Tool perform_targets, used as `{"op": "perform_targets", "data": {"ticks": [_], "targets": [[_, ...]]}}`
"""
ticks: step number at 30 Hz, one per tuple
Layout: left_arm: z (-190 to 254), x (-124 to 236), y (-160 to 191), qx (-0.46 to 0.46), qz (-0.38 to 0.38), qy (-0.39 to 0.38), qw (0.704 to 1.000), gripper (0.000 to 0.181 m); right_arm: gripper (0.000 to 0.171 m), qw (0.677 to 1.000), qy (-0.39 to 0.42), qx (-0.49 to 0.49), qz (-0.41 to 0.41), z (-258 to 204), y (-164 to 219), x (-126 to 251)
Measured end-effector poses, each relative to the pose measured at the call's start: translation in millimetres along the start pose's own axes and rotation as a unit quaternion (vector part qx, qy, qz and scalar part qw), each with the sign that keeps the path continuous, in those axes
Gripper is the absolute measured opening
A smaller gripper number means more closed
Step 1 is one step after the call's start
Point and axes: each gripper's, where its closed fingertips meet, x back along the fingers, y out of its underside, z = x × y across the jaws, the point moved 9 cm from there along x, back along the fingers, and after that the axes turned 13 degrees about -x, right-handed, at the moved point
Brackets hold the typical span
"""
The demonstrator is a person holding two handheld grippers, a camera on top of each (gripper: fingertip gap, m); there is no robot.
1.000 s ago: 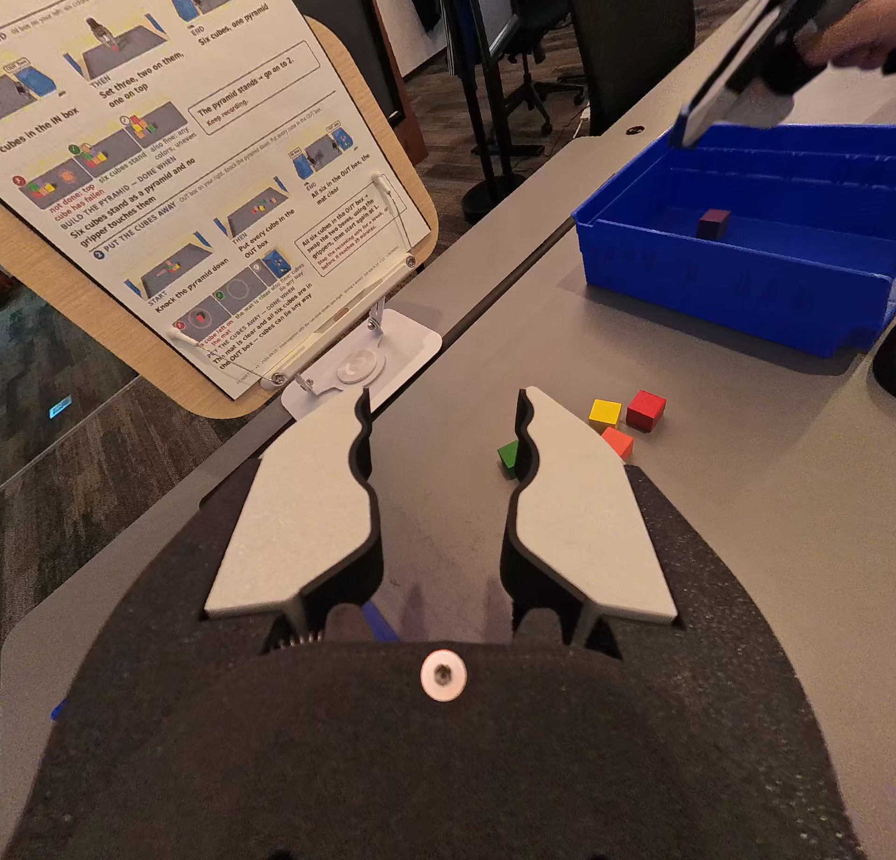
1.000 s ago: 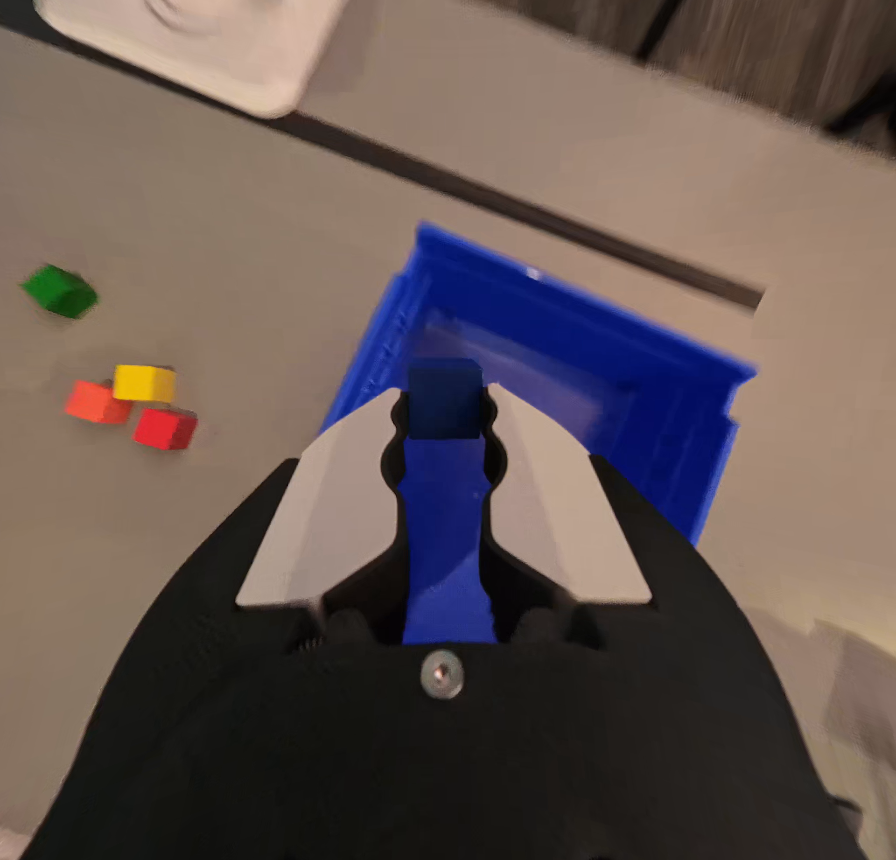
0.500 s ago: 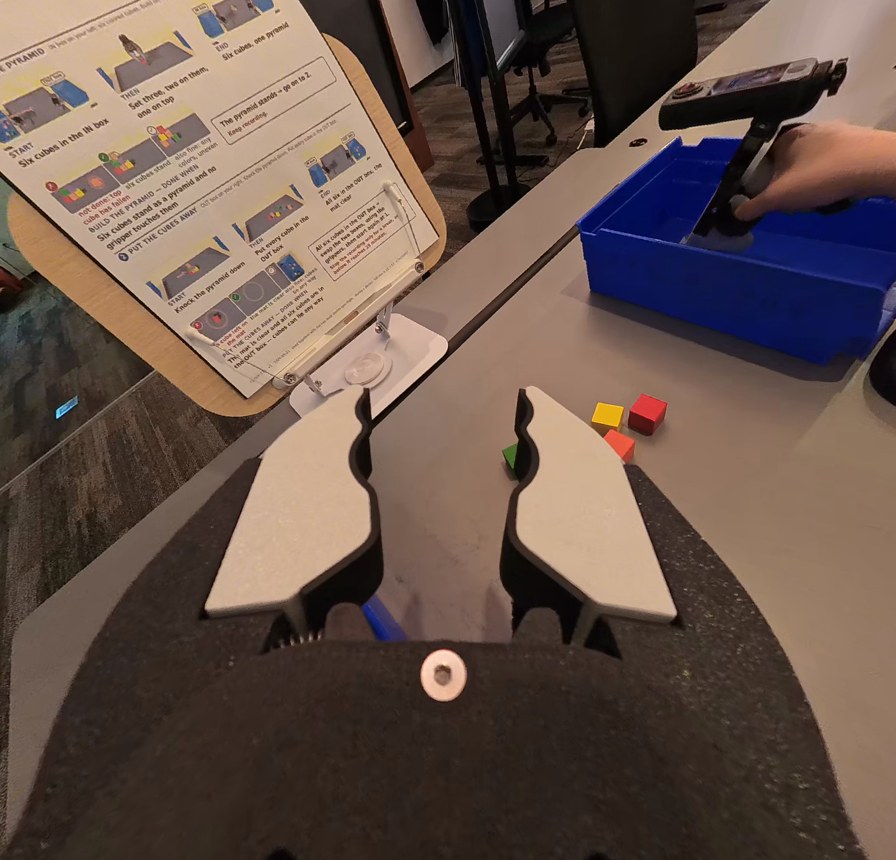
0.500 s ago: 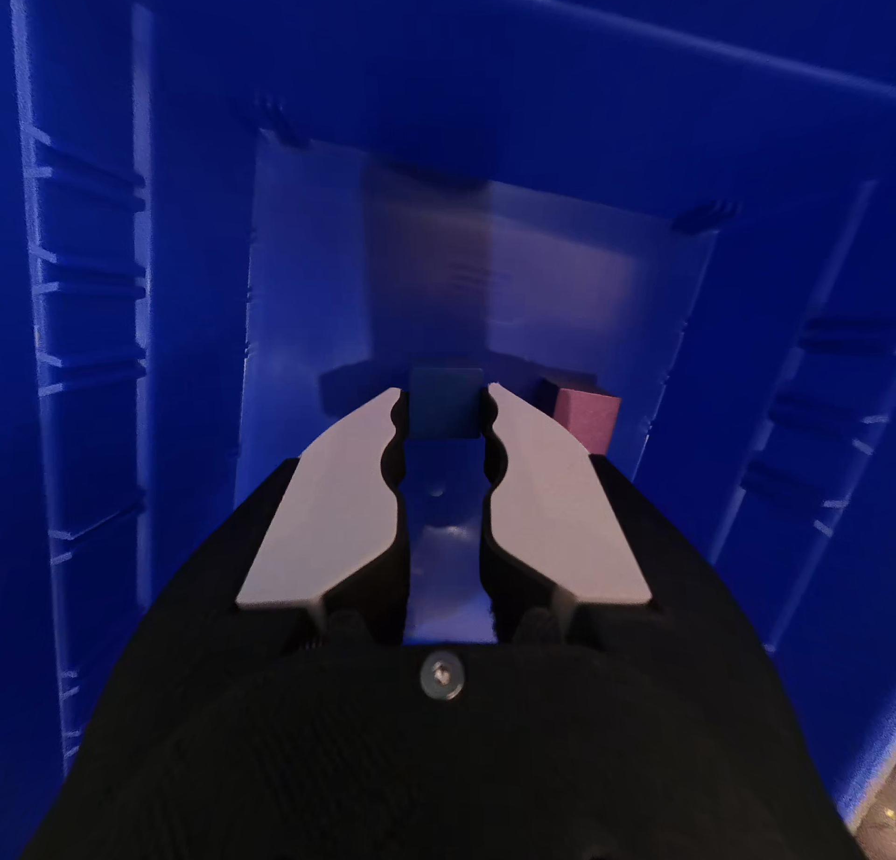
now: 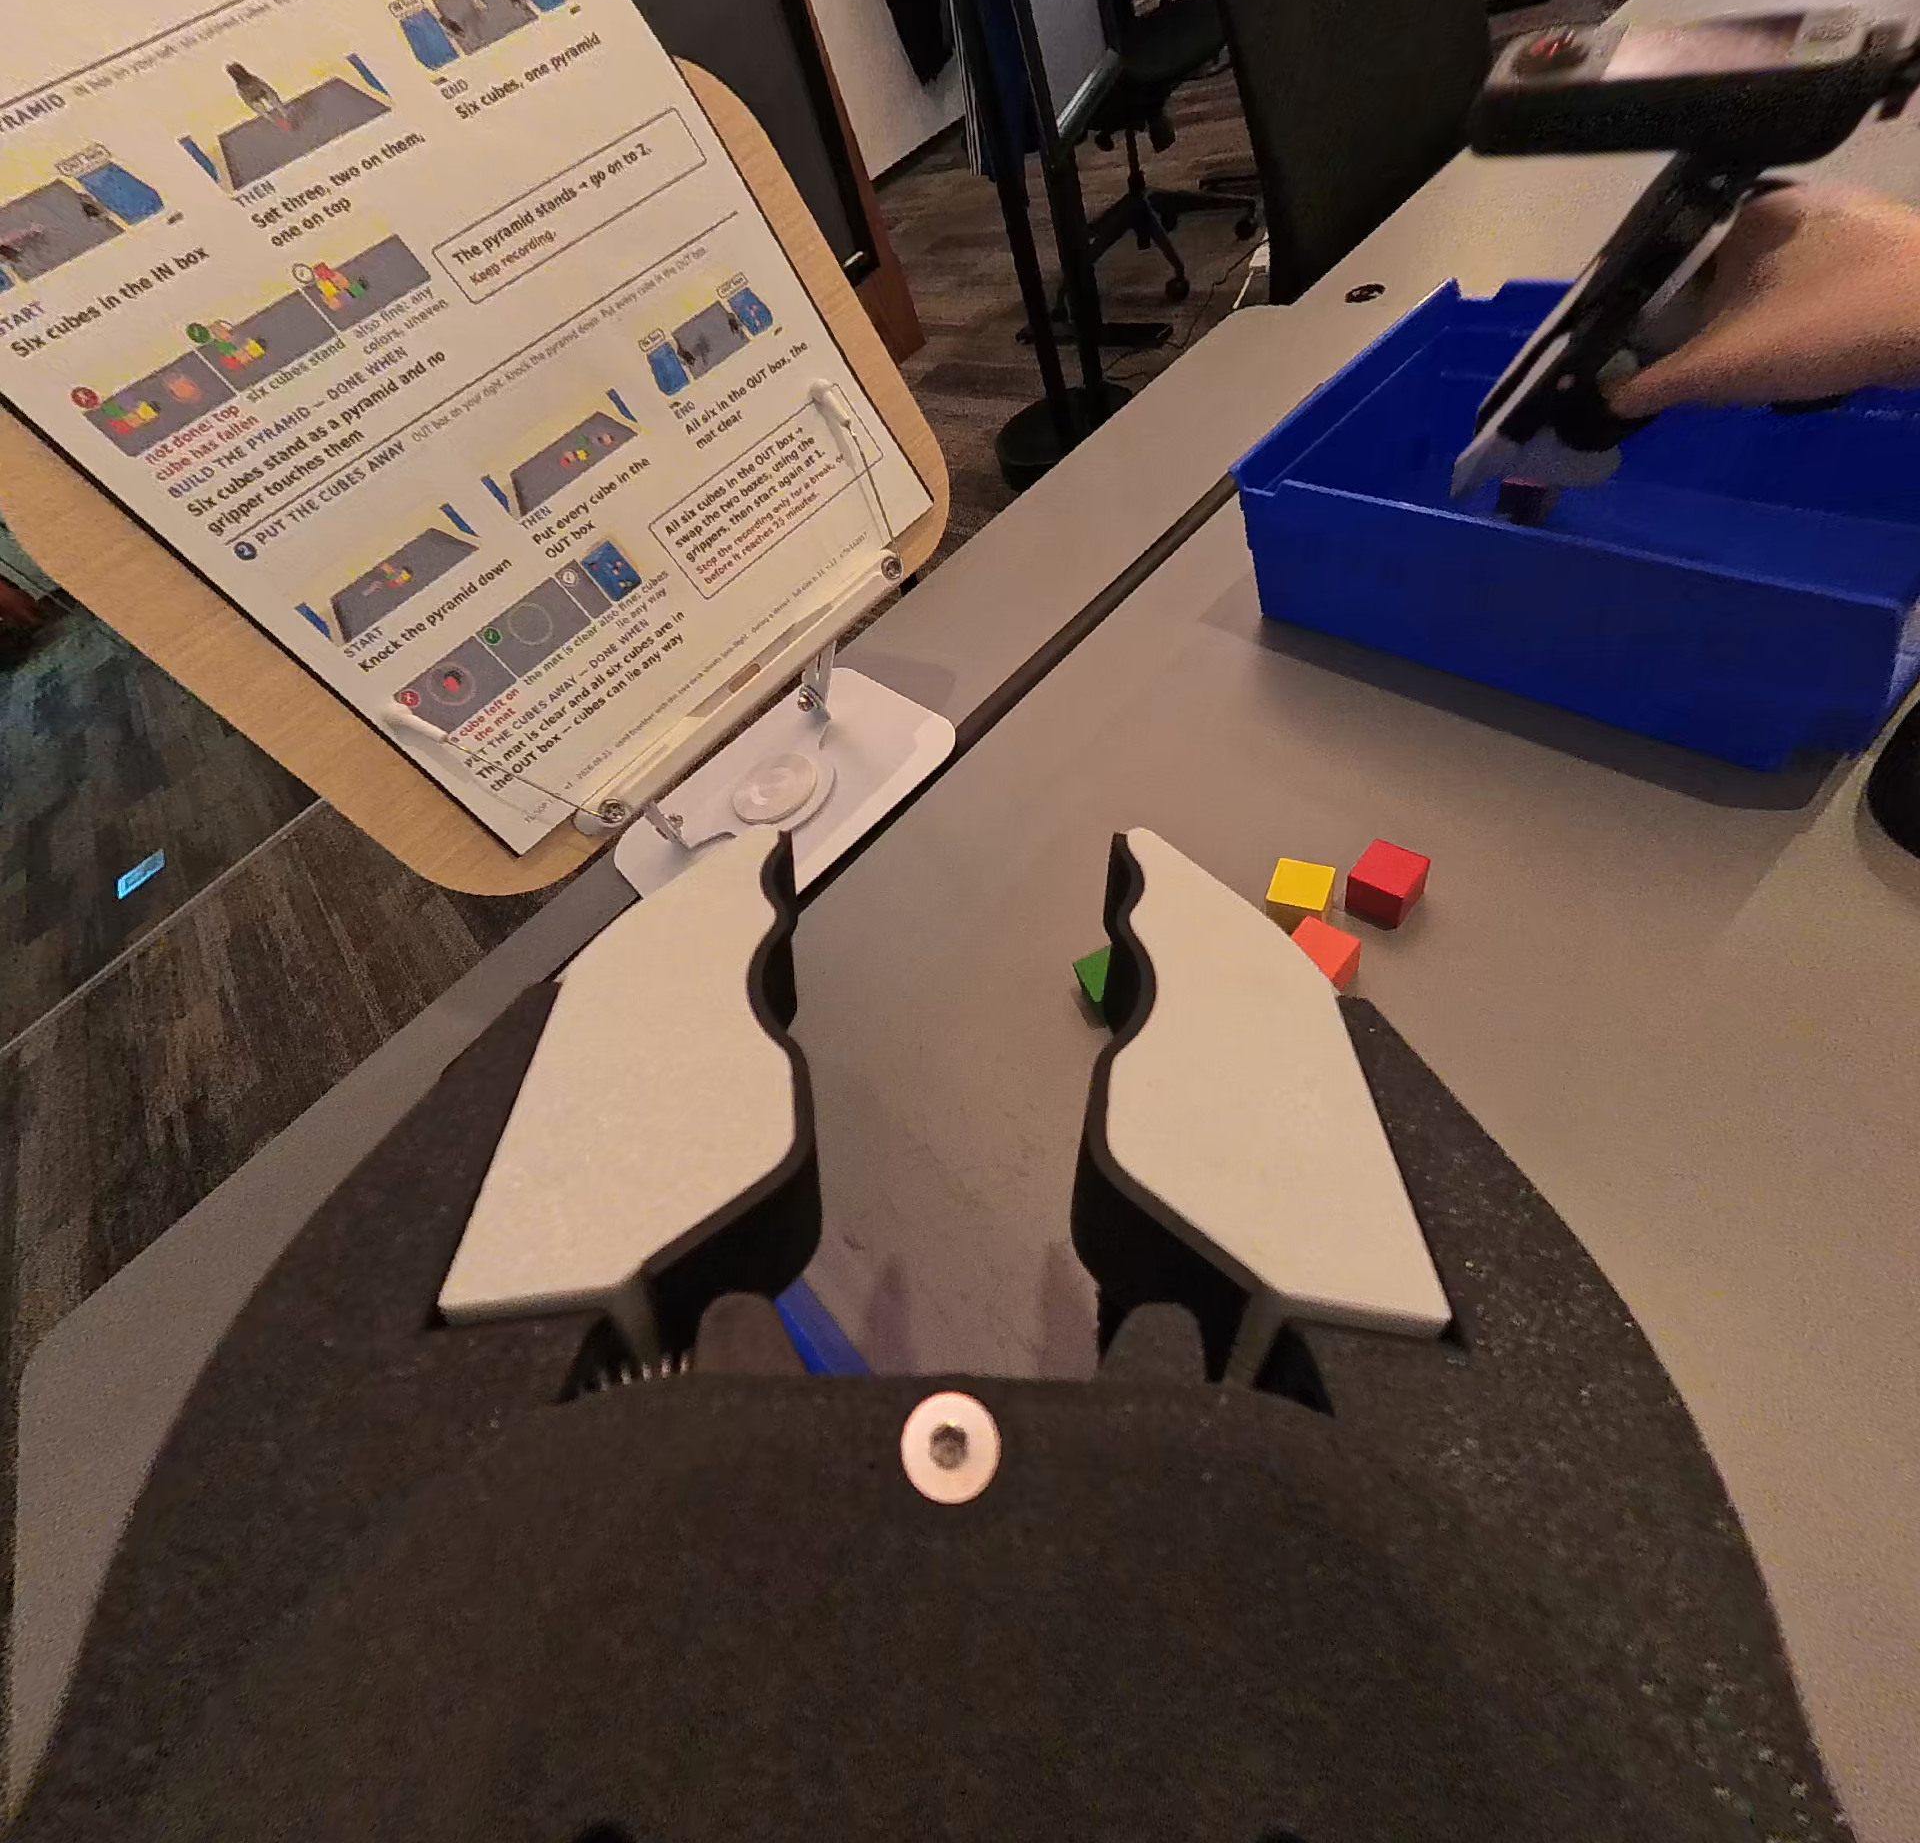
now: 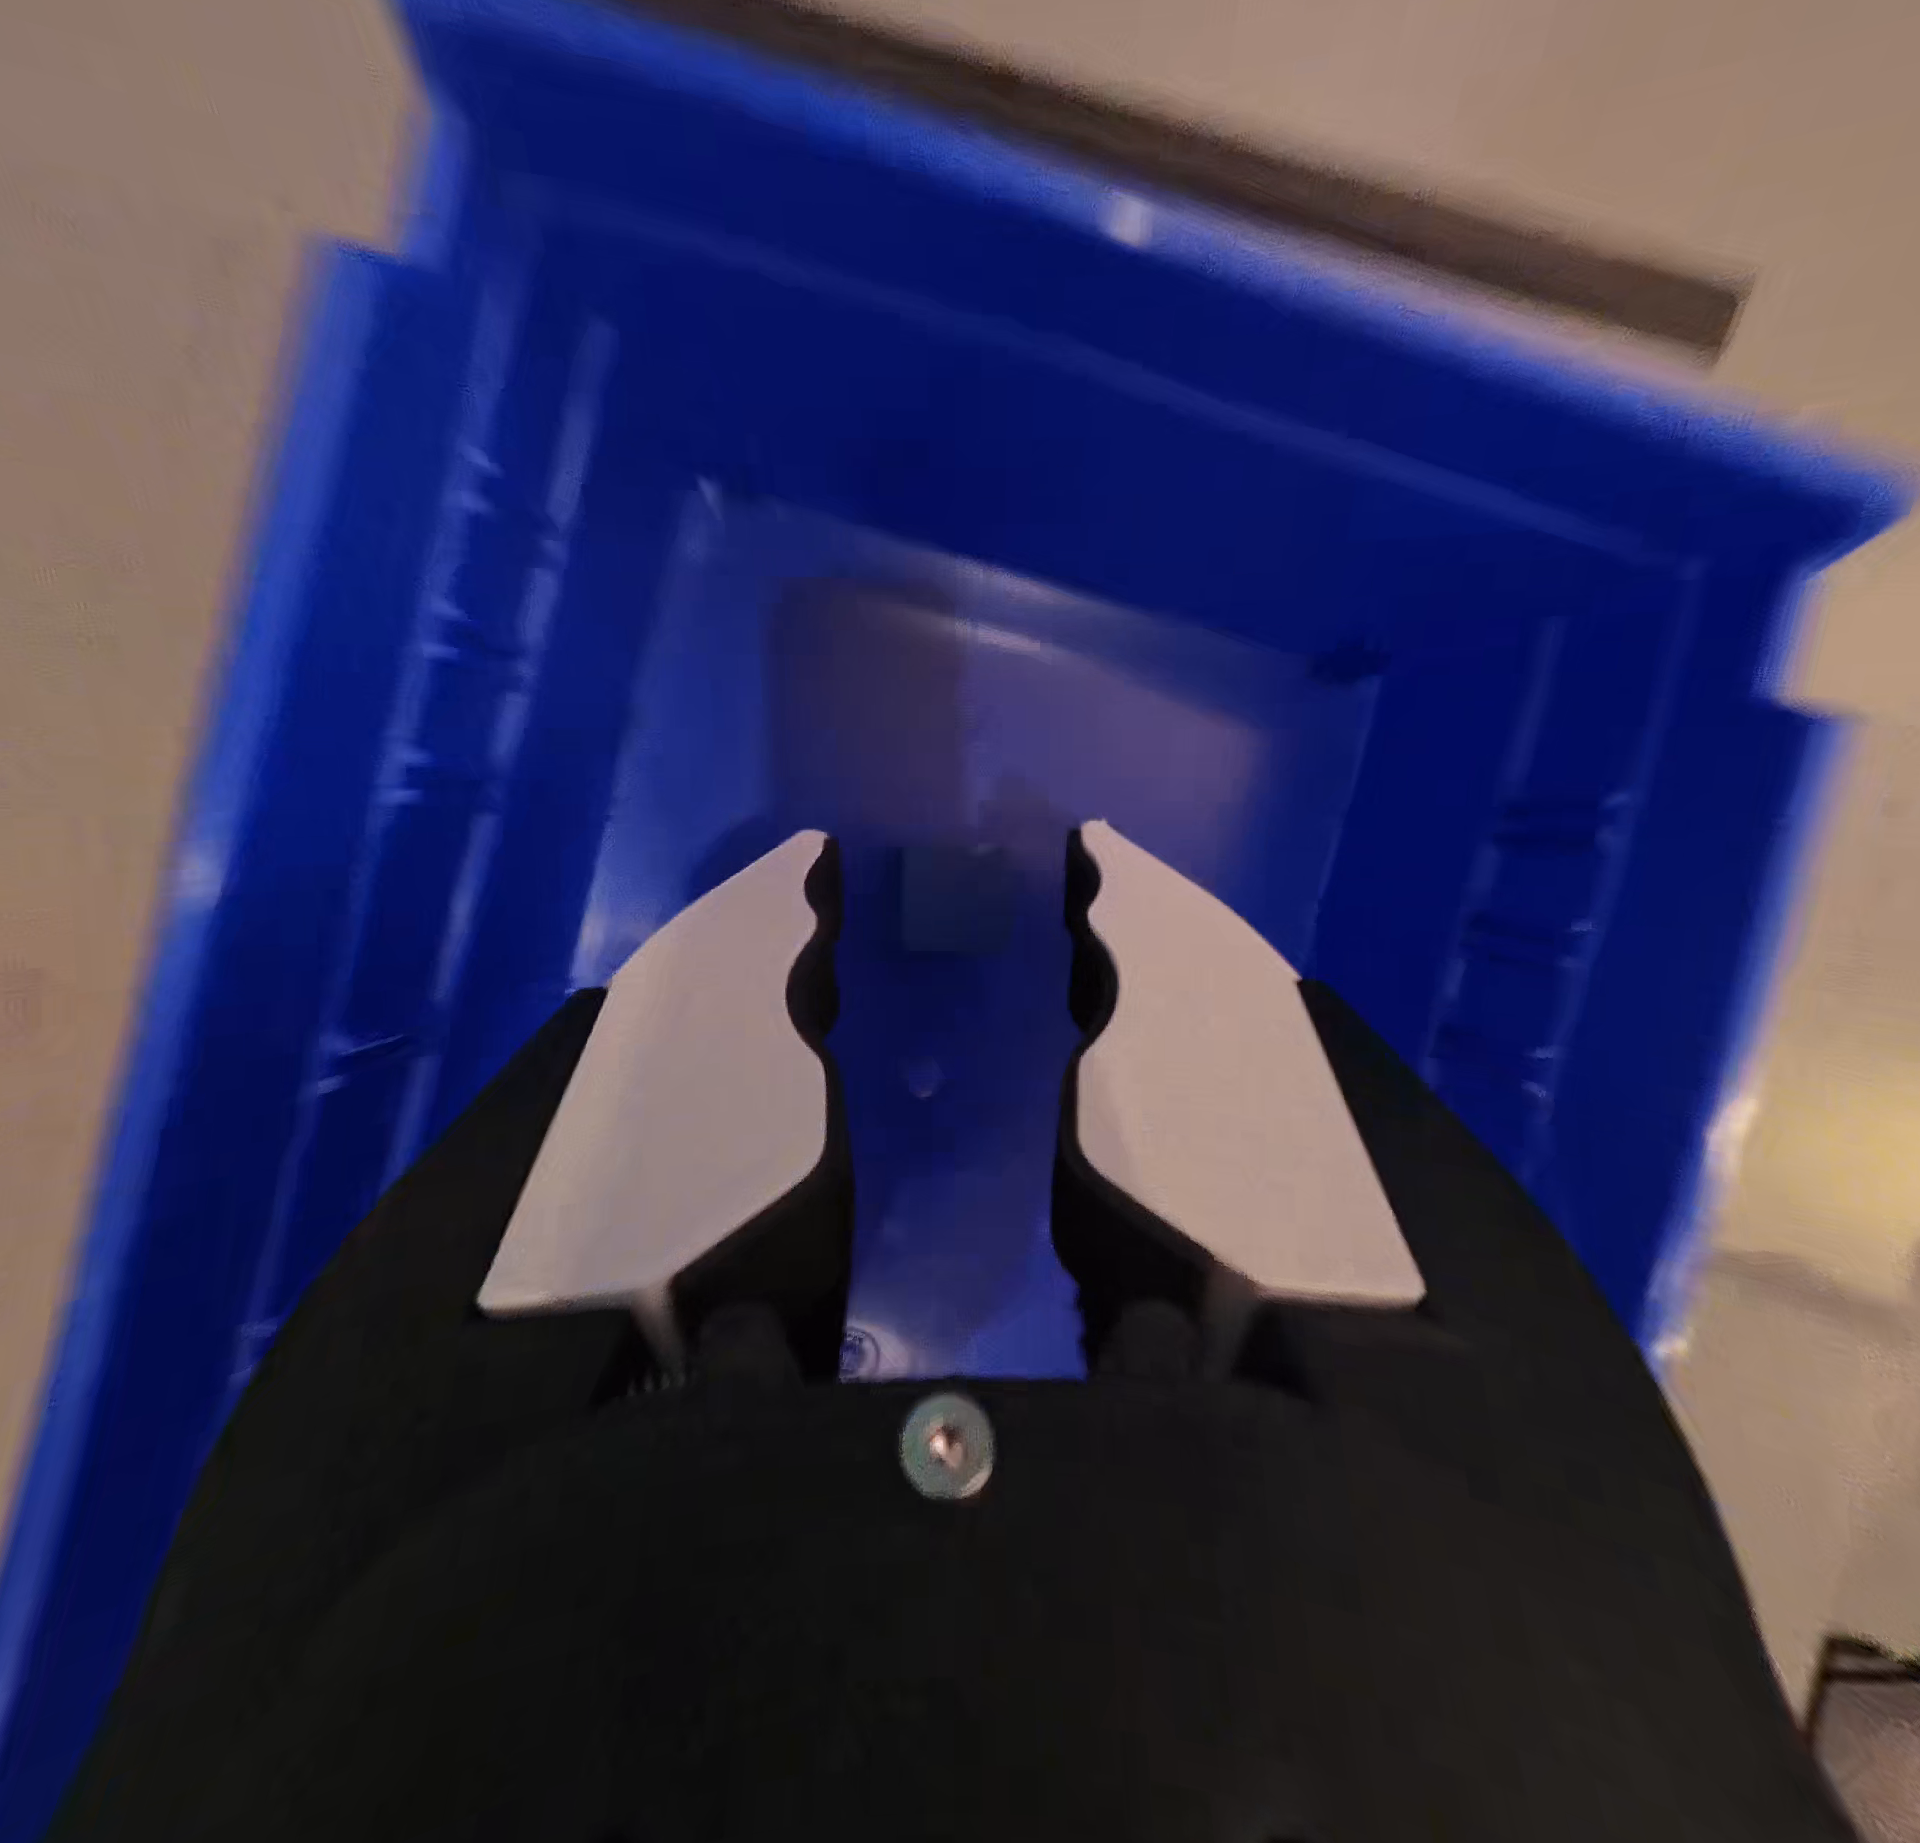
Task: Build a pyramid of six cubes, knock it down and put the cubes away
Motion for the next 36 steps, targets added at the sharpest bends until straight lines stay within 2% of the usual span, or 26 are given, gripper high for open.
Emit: {"op": "perform_targets", "data": {"ticks": [3,6,8,10,12,16,20,30,36], "targets": [[-1,1,1,-0.001,-0.003,-0.002,1.0,0.057,0.044,0.99,-0.019,0.101,0.101,-33,-15,49],[-4,2,1,0.002,-0.003,-0.007,1.0,0.057,0.044,0.958,-0.049,0.246,0.138,-86,-13,84],[-4,2,2,0.003,-0.004,-0.007,1.0,0.057,0.044,0.931,-0.107,0.331,0.109,-125,-2,89],[-4,3,2,0.0,-0.005,-0.007,1.0,0.057,0.044,0.877,-0.194,0.434,0.068,-162,19,82],[-2,4,1,-0.003,-0.003,-0.006,1.0,0.057,0.042,0.839,-0.22,0.497,0.031,-183,36,65],[-2,8,-1,-0.006,0.003,-0.006,1.0,0.057,0.042,0.812,-0.224,0.536,-0.062,-201,59,23],[-5,9,0,-0.002,0.006,-0.006,1.0,0.057,0.042,0.805,-0.22,0.545,-0.08,-206,65,1],[-3,5,1,-0.005,-0.003,-0.001,1.0,0.057,0.039,0.798,-0.227,0.549,-0.106,-210,72,-15],[-1,2,1,-0.009,-0.008,0.002,1.0,0.057,0.029,0.796,-0.229,0.549,-0.112,-210,74,-17]]}}
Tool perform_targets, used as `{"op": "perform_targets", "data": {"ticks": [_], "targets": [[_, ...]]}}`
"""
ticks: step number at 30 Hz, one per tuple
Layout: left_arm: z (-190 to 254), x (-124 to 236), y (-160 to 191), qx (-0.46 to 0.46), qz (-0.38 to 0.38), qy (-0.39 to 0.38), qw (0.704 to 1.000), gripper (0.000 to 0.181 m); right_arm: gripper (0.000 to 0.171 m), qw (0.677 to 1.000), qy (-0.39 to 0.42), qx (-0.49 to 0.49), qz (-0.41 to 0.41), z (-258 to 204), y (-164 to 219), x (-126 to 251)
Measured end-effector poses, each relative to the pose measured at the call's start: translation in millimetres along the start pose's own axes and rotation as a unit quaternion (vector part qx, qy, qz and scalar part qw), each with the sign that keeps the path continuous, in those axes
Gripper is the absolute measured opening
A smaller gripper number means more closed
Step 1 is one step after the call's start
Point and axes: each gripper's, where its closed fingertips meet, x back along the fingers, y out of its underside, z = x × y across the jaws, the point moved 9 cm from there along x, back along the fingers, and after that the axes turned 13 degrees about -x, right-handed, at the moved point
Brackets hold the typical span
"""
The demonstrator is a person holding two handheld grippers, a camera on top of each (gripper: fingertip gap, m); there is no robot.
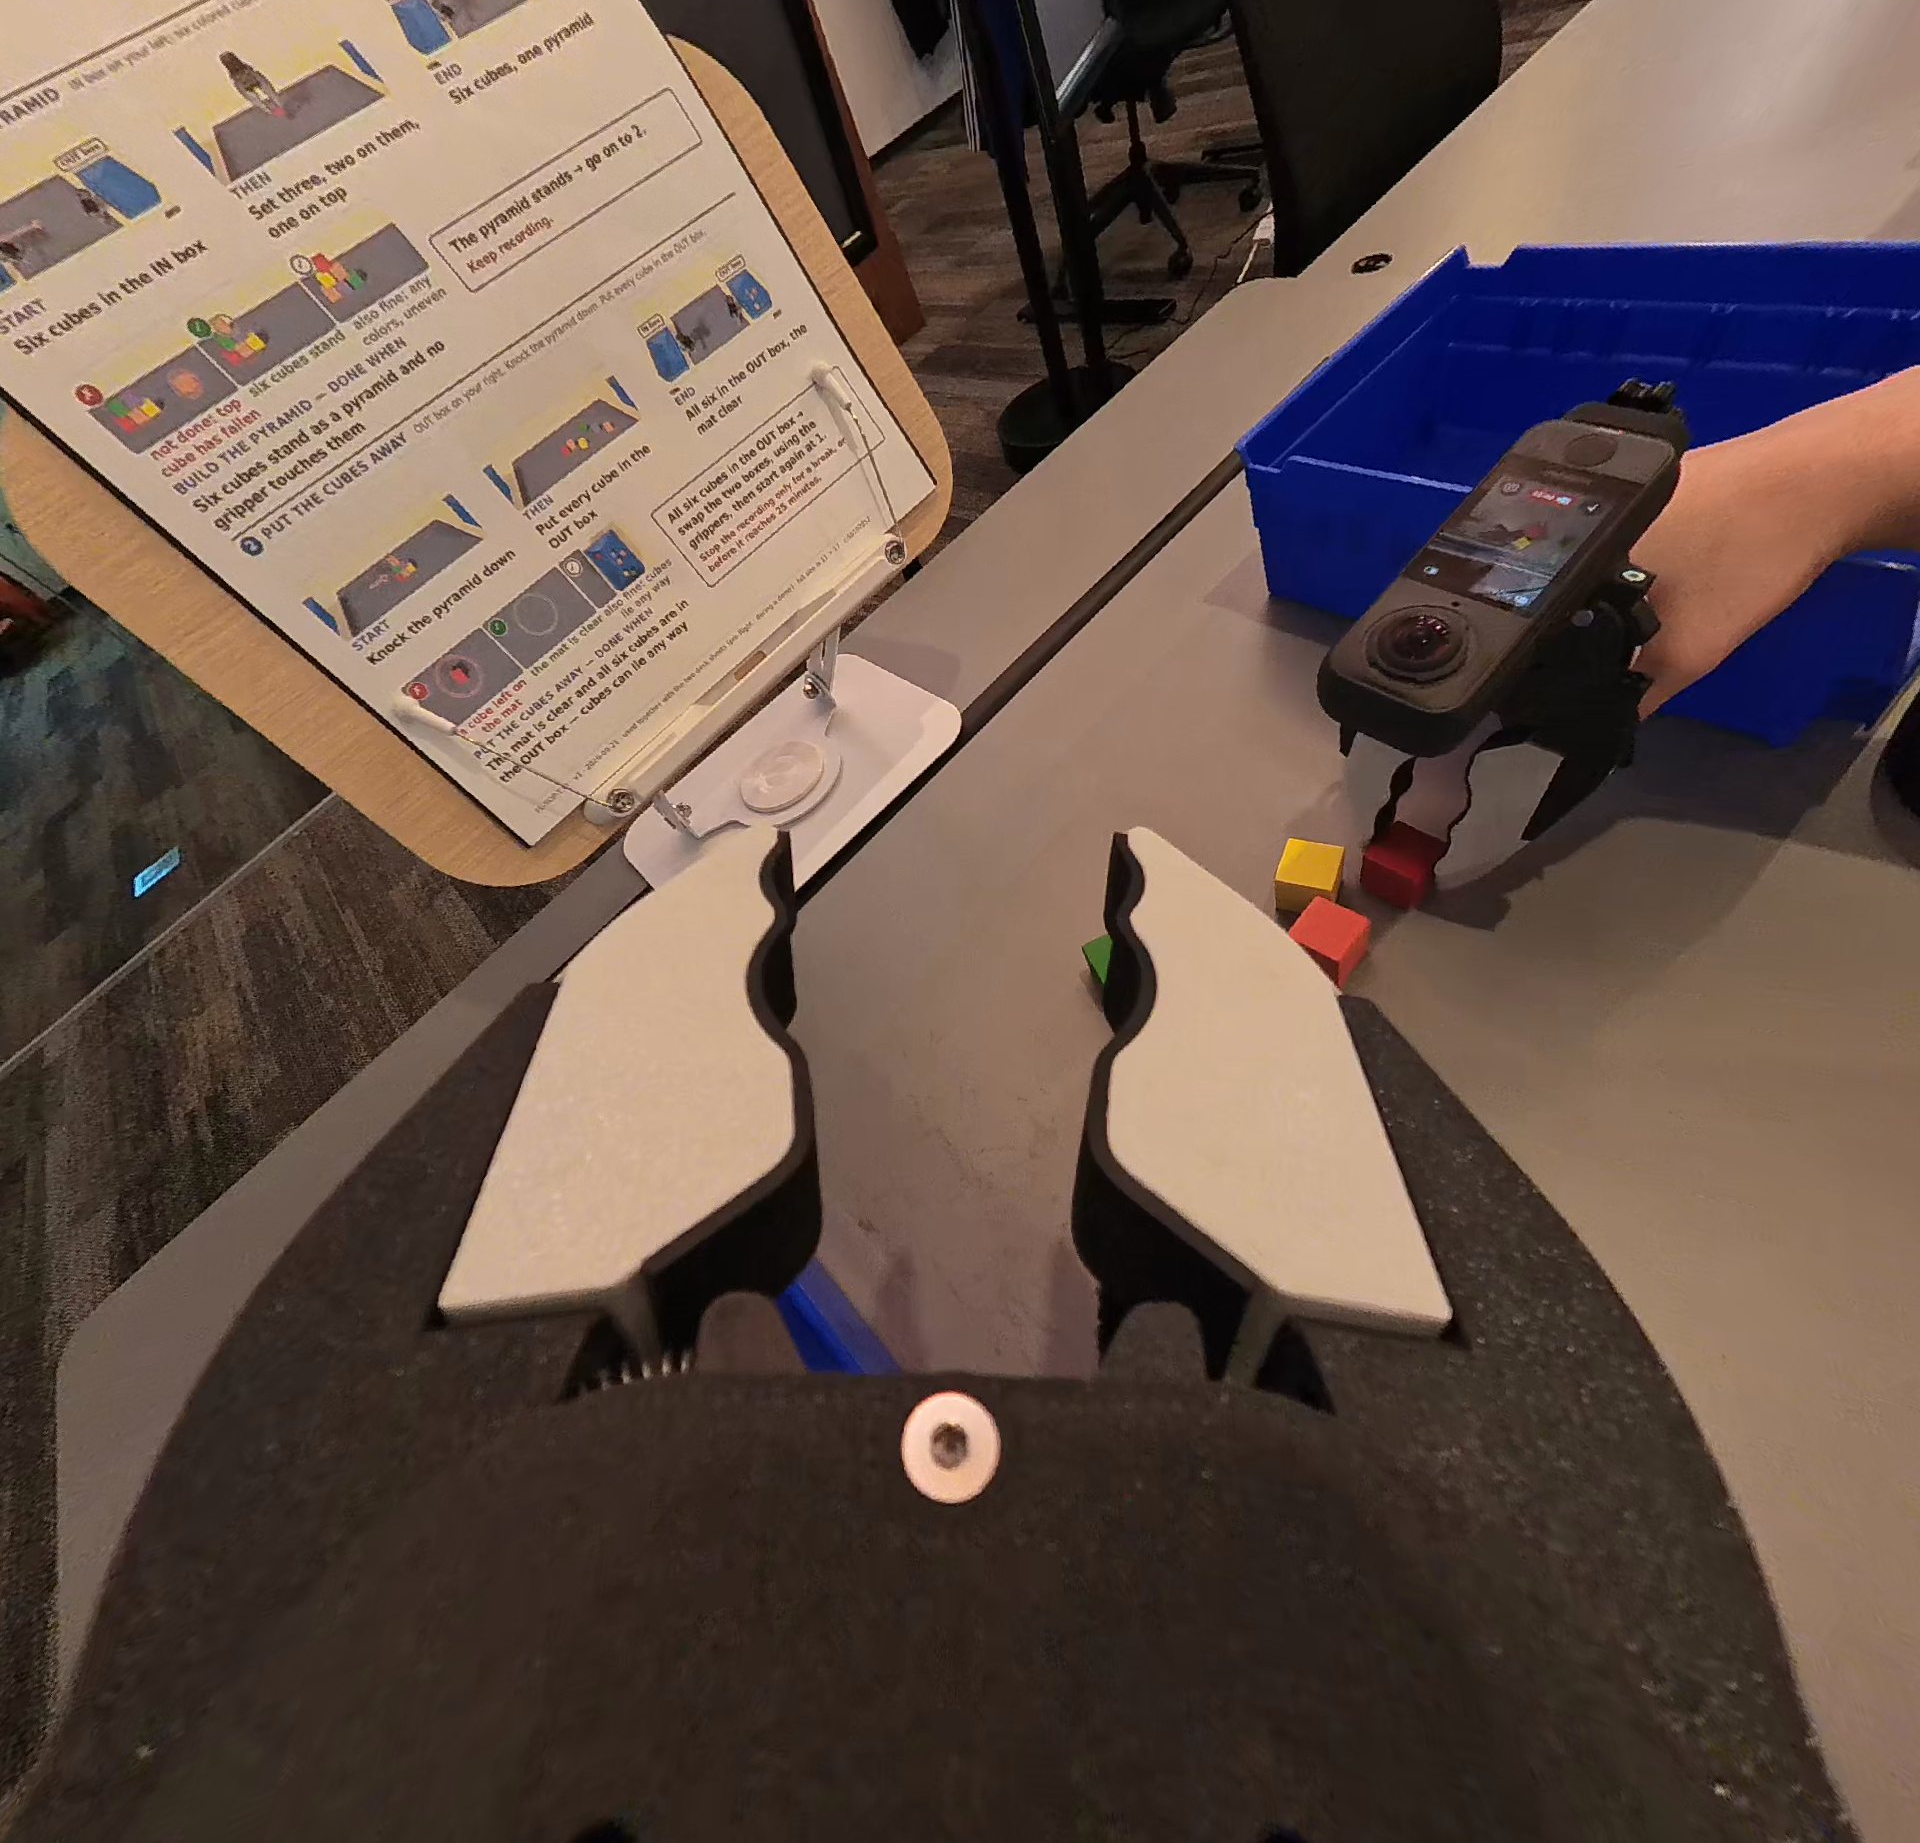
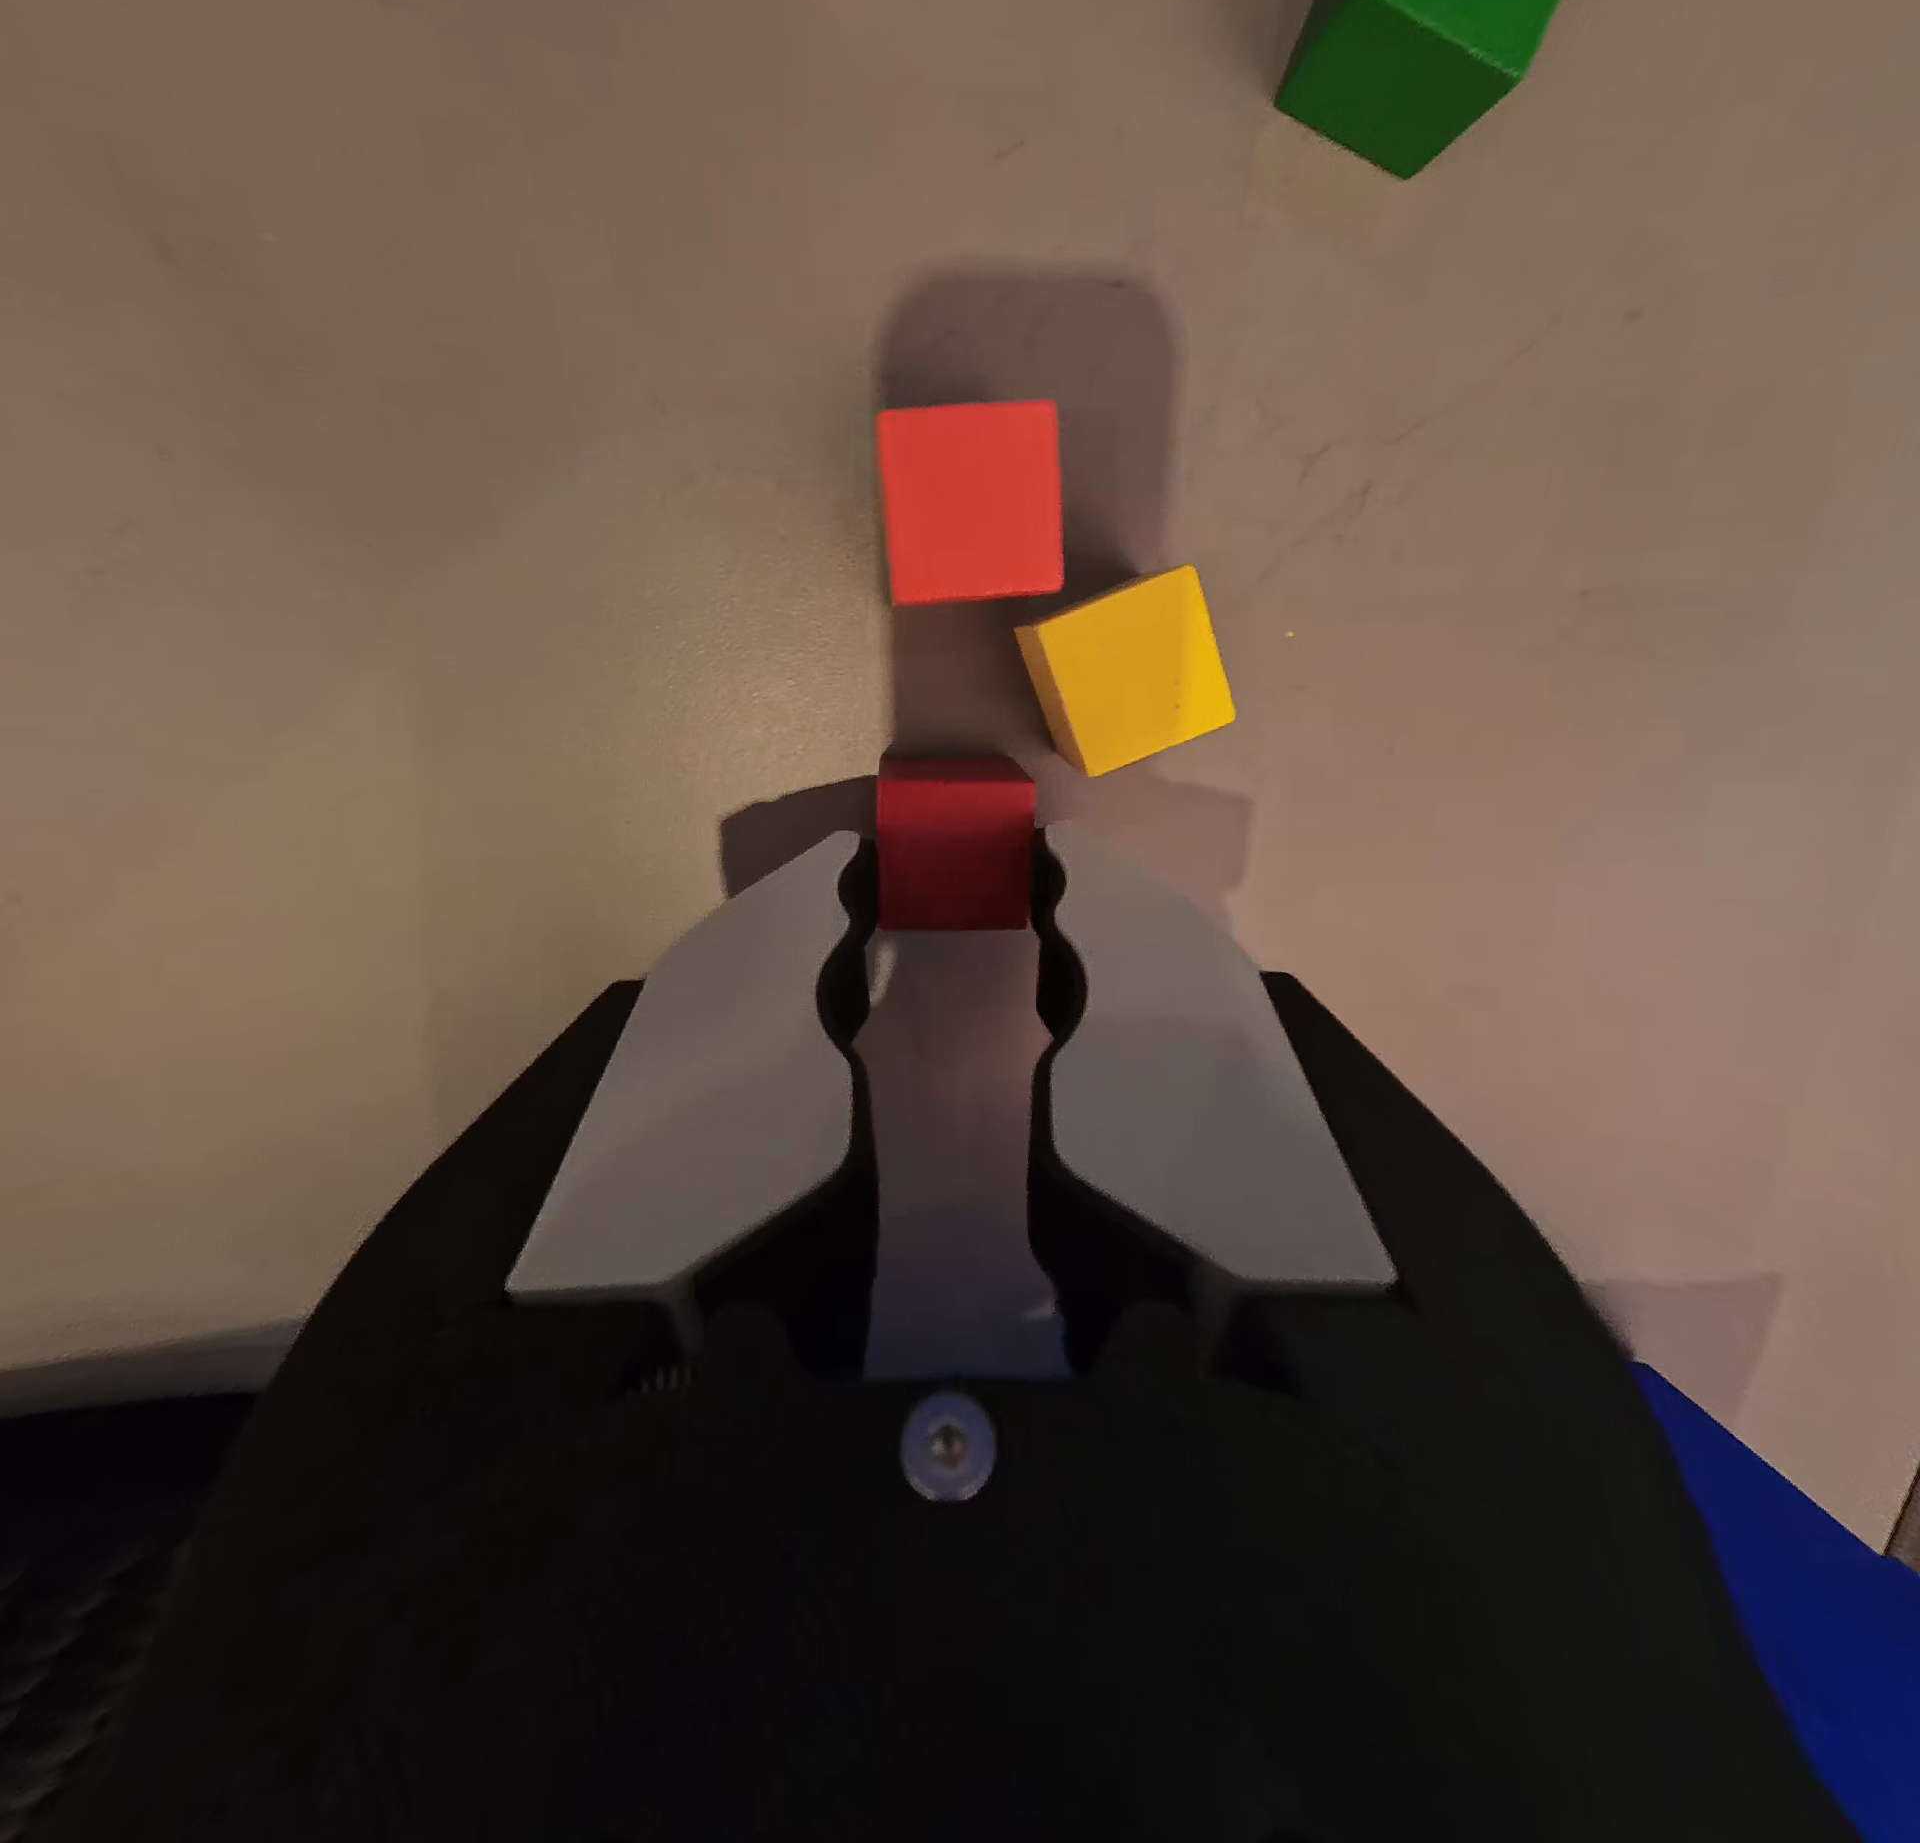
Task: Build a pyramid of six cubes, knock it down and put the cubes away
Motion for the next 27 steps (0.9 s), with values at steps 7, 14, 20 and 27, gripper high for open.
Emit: {"op": "perform_targets", "data": {"ticks": [7,14,20,27], "targets": [[0,0,0,0.0,-0.001,0.0,1.0,0.057,0.029,0.999,0.015,-0.004,0.046,-7,-2,20],[-2,0,1,0.003,-0.004,-0.003,1.0,0.057,0.029,0.952,0.154,-0.096,0.247,-7,13,165],[2,-5,1,-0.005,-0.016,0.0,1.0,0.057,0.029,0.853,0.278,-0.424,0.122,39,124,197],[4,-3,0,-0.009,-0.016,0.001,1.0,0.058,0.03,0.774,0.2,-0.601,-0.001,61,215,102]]}}
